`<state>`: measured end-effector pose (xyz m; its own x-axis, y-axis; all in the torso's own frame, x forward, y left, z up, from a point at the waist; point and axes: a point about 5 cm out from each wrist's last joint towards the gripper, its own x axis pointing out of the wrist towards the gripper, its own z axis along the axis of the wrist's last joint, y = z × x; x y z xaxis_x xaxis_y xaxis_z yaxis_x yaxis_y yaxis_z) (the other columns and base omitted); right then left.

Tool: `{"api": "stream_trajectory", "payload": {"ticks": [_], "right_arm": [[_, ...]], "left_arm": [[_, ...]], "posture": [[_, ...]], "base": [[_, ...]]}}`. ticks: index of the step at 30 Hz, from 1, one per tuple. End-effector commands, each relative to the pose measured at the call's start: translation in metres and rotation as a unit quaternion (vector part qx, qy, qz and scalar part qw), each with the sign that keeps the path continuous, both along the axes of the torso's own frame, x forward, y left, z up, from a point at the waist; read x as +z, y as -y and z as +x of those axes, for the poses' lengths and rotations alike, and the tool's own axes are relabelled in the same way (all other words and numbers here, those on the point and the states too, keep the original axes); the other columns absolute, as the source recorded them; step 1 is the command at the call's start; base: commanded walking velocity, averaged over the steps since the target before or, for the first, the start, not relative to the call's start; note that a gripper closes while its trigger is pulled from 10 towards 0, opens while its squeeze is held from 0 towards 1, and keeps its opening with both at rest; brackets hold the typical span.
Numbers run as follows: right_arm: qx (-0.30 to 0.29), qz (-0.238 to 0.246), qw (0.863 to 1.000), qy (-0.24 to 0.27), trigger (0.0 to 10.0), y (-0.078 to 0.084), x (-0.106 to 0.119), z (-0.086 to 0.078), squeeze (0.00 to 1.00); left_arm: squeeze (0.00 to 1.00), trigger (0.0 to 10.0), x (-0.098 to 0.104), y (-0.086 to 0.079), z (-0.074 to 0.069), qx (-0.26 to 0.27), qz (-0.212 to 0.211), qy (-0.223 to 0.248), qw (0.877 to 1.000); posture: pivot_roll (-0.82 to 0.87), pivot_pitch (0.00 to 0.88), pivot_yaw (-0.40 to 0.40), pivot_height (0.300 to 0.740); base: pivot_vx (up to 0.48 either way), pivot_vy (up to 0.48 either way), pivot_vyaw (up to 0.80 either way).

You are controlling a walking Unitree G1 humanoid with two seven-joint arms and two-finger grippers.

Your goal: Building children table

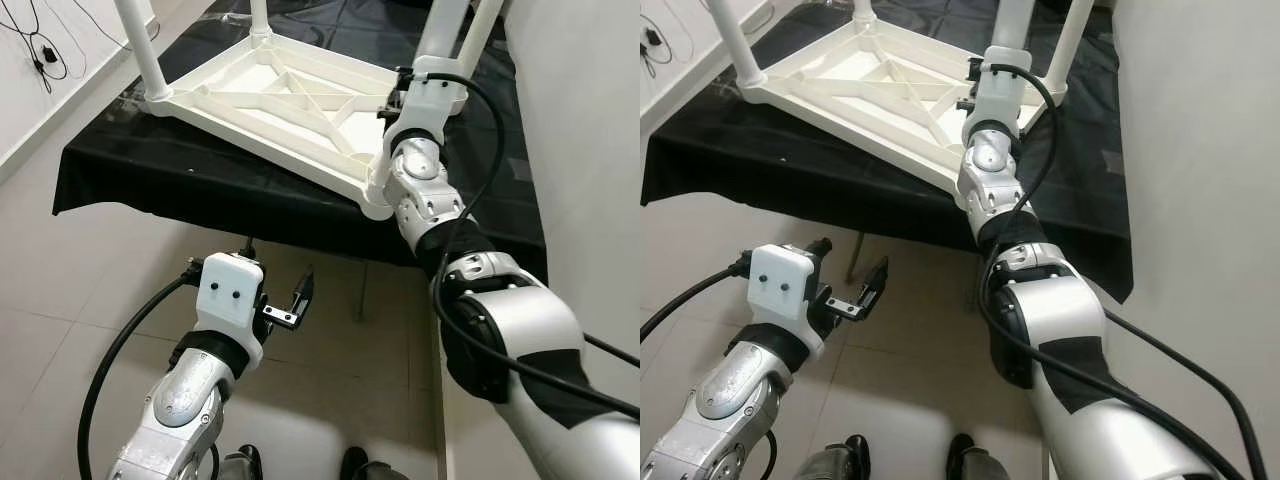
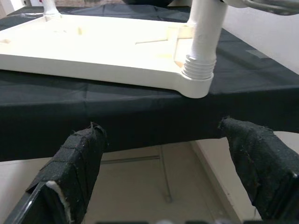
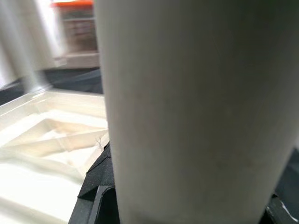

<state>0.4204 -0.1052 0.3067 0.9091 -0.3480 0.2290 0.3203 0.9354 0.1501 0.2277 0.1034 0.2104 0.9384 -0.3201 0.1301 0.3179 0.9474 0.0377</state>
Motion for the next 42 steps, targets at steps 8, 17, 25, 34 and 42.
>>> {"api": "stream_trajectory", "payload": {"ticks": [8,17,25,34,42], "right_arm": [[-0.155,0.027,0.982,-0.101,10.0,-0.012,-0.053,-0.012,0.0],[-0.238,0.069,0.961,-0.121,10.0,-0.037,-0.045,-0.025,0.0],[-0.296,0.116,0.937,-0.143,10.0,-0.032,-0.045,-0.029,0.0],[-0.28,0.151,0.942,-0.104,10.0,-0.033,-0.031,-0.028,0.0],[-0.253,0.141,0.956,0.035,10.0,-0.014,0.03,-0.025,0.0]], "left_arm": [[0.0,10.0,-0.002,-0.001,0.001,0.001,0.001,-0.002,1.0],[0.0,10.0,-0.002,0.002,-0.001,0.0,-0.001,0.0,1.0],[0.0,10.0,-0.006,0.006,-0.004,-0.009,-0.003,-0.009,1.0],[0.0,10.0,-0.007,0.005,-0.003,-0.008,-0.002,-0.009,1.0],[0.0,10.0,-0.009,0.003,0.001,-0.006,0.0,-0.008,1.0]], "posture": [[0.12,0.279,-0.07,0.74],[0.15,0.266,-0.083,0.74],[0.16,0.259,-0.089,0.74],[0.15,0.259,-0.089,0.74],[0.14,0.245,-0.081,0.74]], "base": [[0.0,0.0,0.0],[0.0,0.0,0.0],[0.0,0.0,0.0],[0.0,0.0,0.0],[0.0,0.0,0.0]]}}
